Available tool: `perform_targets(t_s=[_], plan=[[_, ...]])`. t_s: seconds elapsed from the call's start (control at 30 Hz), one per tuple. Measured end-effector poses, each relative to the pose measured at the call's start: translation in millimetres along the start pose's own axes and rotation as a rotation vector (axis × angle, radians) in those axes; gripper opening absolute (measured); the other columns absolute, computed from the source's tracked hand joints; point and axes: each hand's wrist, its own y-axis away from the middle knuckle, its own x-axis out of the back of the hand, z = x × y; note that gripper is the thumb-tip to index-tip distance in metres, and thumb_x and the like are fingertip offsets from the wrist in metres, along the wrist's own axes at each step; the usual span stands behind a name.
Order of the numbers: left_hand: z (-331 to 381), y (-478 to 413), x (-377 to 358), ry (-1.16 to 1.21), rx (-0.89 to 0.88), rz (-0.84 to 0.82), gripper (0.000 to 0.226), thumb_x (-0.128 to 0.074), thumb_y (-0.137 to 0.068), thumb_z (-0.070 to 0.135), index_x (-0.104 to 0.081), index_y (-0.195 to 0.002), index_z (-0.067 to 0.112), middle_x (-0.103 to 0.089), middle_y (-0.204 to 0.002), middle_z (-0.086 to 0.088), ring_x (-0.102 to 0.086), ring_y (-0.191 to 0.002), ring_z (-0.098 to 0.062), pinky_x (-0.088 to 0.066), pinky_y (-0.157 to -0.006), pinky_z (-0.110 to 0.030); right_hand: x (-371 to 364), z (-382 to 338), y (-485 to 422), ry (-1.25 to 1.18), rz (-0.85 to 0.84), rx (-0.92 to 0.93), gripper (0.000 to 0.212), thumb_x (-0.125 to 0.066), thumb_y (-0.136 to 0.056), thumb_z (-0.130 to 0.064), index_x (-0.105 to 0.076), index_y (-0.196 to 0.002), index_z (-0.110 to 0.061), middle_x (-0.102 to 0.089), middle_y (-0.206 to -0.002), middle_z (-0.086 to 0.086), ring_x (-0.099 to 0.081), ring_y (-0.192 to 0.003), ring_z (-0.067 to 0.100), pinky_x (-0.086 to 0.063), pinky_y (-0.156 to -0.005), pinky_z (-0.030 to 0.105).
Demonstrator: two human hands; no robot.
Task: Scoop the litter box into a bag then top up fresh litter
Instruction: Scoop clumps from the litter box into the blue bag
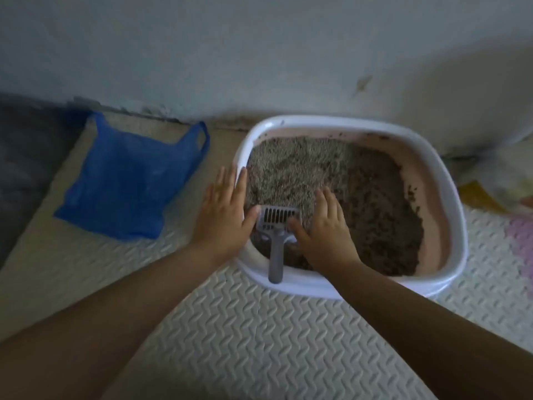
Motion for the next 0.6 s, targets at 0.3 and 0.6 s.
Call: perform_targets(t_s=[0.3, 0.6], plan=[[-7, 3, -16, 0.028, 0.0, -0.012, 0.066, -0.036, -0.1, 0.034, -0.004, -0.152, 0.011, 0.002, -0.16, -0.013, 0.001, -0.148, -0.024, -0.005, -0.118, -0.035, -18, -17, 11, -0.05, -0.149, 0.04, 0.084, -0.042, -0.088, -0.062, -0.012, -0.149, -0.012, -0.008, -0.158, 0.004, -0.004, -0.145, 0.02, -0.009, -0.117, 0.035], [-5, 2, -15, -0.062, 0.027, -0.053, 0.067, -0.035, -0.098, 0.034, -0.003, -0.152, 0.01, 0.002, -0.16, -0.013, 0.0, -0.148, -0.025, -0.011, -0.118, -0.041, -3, -14, 14, -0.057, -0.246, -0.127, 0.059, -0.062, -0.081, -0.037, -0.038, -0.128, -0.008, -0.039, -0.123, 0.009, -0.038, -0.119, 0.026, -0.036, -0.1, 0.038]])
